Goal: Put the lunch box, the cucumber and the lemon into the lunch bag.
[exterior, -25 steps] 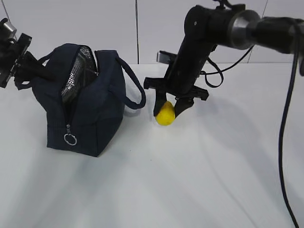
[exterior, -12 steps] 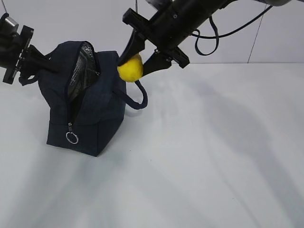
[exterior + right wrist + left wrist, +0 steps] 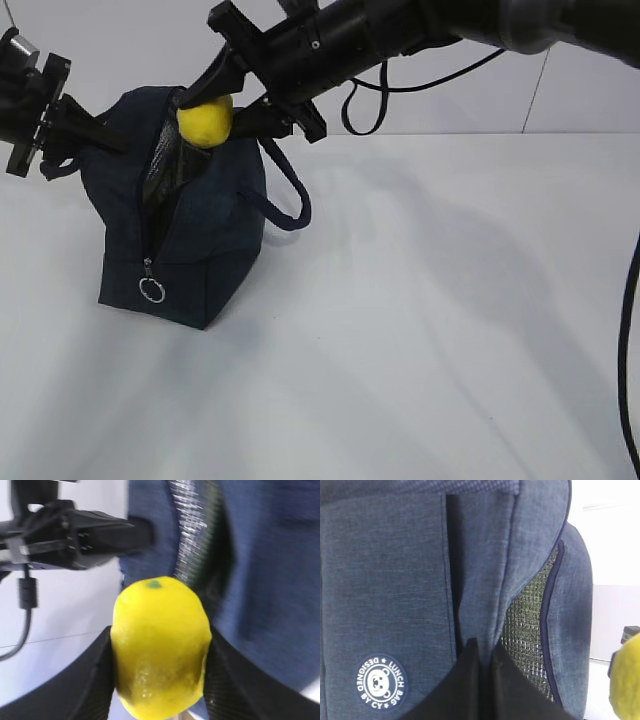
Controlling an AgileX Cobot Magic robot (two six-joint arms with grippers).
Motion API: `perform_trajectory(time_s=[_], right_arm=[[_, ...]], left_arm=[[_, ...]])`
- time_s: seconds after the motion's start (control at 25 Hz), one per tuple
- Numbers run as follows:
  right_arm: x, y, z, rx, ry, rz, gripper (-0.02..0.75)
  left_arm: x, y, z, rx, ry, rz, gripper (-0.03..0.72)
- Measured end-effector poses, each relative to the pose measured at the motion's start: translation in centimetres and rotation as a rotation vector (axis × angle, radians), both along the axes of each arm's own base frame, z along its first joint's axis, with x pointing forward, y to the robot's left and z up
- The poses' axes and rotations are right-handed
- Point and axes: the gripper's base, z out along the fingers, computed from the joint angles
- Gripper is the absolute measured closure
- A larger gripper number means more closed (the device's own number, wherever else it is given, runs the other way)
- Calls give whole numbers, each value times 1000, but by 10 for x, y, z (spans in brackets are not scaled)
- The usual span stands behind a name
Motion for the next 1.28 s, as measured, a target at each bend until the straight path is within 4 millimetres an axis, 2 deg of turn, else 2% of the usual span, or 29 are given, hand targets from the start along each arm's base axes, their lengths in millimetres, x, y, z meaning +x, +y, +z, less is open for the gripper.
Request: perform_trajectory(time_s=[0.16, 0.4, 0.6, 0.88, 1.28], right_arm=[[2, 8, -2, 26, -26, -24, 349], [10, 15, -20, 32, -35, -49, 349], [10, 23, -18, 39, -78, -73, 349], [11, 23, -18, 34, -97, -90, 340], [12, 22, -20, 11, -113, -90, 275]], left_arm=[[0, -1, 0, 0, 0, -2, 696], [0, -4, 0, 0, 0, -10, 696], [0, -4, 0, -1, 0, -9, 696], [0, -4, 0, -1, 0, -9, 696], [0, -4, 0, -1, 0, -9, 696]])
